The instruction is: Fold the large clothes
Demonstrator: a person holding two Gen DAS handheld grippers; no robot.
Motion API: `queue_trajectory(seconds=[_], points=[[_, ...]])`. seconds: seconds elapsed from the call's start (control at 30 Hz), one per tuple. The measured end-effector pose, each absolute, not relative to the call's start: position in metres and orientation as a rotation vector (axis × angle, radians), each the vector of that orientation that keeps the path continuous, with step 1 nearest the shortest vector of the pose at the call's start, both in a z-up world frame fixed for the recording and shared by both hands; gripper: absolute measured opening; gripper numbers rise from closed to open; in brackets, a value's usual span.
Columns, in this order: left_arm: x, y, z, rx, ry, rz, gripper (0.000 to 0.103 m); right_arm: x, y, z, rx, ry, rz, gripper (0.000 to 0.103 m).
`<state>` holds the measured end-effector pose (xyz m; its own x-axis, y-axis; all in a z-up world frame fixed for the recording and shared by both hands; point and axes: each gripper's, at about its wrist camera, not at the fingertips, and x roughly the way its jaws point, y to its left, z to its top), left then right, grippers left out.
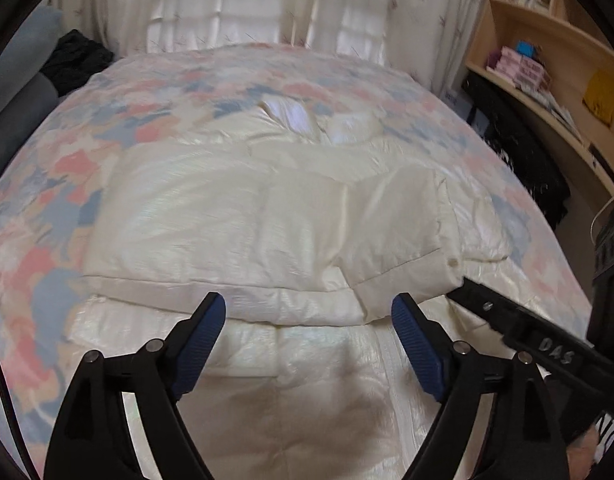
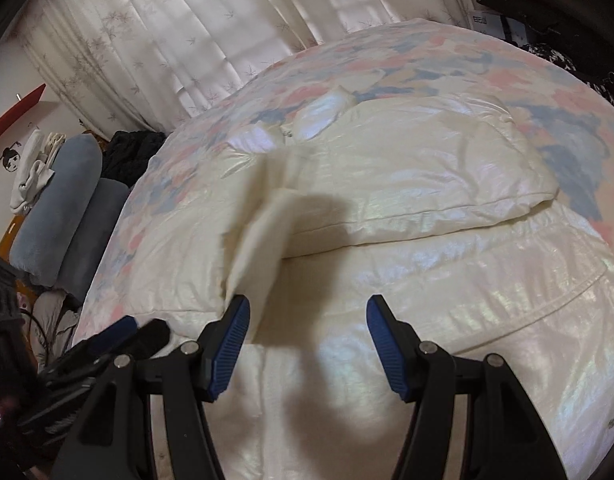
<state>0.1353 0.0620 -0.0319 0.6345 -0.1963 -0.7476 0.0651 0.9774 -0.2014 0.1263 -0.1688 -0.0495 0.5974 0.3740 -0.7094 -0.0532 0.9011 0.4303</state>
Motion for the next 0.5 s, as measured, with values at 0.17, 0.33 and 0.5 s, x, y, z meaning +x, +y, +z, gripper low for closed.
queue_trajectory(seconds=[0.17, 0.33, 0.5], points=[[0.114, 0.081, -0.013, -0.153, 0.814, -0.115, 0.085, 0.116, -0.154, -0.038, 0.36, 0.878, 0.287, 0.061], [0.095, 0.098, -0.007, -0.165, 0.797, -0.068, 0.085, 0.105, -0.145, -0.023, 0.332, 0.851, 0.309, 0.061], [0.082, 0.119, -0.016, -0.192, 0.824, -0.016, 0.085, 0.091, -0.139, -0.01, 0.311, 0.828, 0.332, 0.061]])
